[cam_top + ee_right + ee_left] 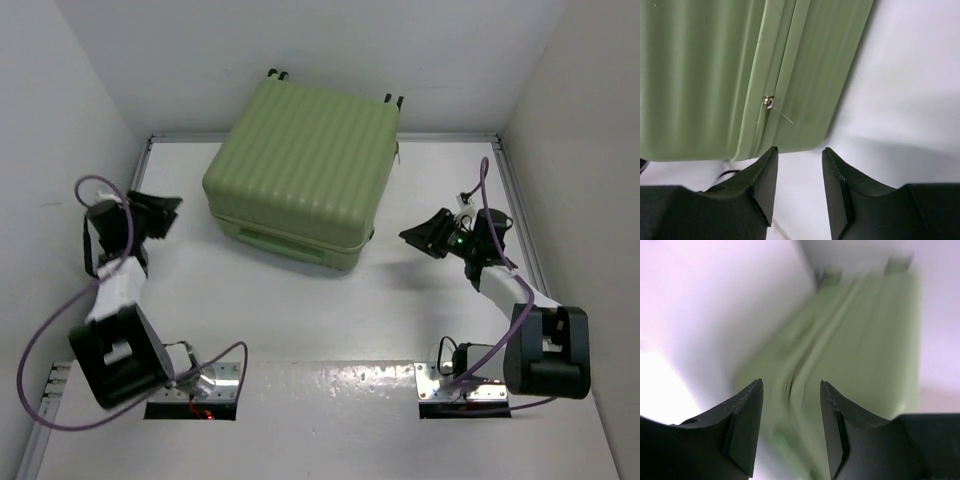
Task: Pack the luggage
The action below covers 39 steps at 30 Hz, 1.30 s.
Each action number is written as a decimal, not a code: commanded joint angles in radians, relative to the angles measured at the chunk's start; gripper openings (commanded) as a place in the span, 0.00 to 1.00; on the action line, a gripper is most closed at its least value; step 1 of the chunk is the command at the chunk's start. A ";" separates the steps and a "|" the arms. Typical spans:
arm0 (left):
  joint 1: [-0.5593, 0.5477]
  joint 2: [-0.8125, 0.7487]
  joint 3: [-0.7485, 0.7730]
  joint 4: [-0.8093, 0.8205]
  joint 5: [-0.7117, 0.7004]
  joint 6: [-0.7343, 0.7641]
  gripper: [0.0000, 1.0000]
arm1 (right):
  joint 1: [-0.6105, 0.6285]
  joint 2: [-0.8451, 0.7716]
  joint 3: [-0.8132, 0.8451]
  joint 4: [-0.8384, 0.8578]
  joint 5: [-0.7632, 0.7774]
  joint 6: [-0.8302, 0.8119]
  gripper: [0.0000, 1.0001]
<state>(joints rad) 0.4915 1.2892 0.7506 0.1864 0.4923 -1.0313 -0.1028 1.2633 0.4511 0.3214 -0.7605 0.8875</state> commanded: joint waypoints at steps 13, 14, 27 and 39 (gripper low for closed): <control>-0.429 -0.393 -0.353 -0.231 -0.080 -0.082 0.47 | 0.063 0.008 0.080 0.151 -0.094 -0.721 0.43; -0.450 -0.380 -0.334 -0.216 -0.092 -0.049 0.44 | 0.063 0.010 0.093 0.115 -0.102 -0.735 0.45; -0.623 -0.496 -0.088 -0.373 0.128 1.407 0.35 | 0.037 0.019 0.098 -0.007 -0.215 -0.880 0.49; -0.835 -0.289 -0.119 -0.505 0.196 2.206 0.34 | 0.043 0.113 0.192 -0.005 -0.234 -0.871 0.49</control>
<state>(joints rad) -0.3252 0.9482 0.6380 -0.3027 0.6598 0.9104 -0.0631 1.3647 0.5884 0.2844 -0.9524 0.0483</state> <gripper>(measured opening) 0.347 0.484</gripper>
